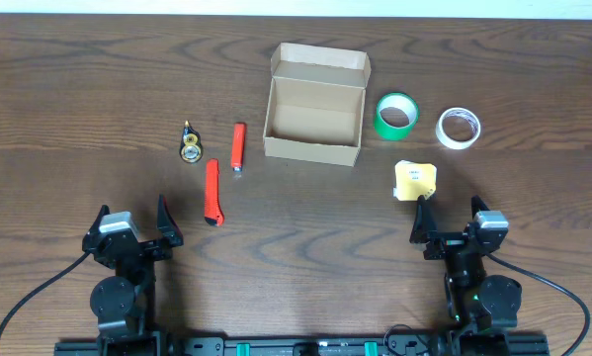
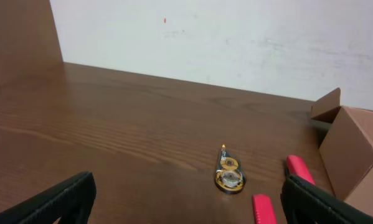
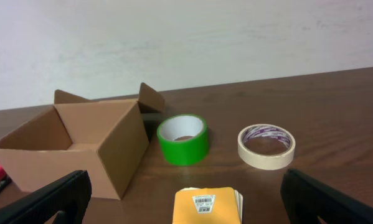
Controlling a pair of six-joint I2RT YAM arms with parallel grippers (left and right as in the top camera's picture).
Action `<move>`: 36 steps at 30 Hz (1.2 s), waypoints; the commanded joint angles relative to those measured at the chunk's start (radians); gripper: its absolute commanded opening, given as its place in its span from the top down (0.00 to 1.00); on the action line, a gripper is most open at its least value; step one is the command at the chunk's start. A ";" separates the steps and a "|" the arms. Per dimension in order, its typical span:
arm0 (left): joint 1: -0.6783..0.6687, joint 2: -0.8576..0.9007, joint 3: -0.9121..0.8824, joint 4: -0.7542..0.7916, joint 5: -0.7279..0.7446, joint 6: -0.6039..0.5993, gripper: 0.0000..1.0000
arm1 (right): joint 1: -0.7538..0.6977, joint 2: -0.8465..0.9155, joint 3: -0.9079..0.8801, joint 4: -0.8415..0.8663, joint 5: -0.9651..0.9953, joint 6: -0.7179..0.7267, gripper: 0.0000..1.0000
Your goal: Pack container
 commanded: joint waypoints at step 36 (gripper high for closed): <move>0.002 0.173 0.410 -0.360 0.018 -0.203 0.04 | -0.013 1.434 1.526 -0.953 -0.282 -0.026 0.01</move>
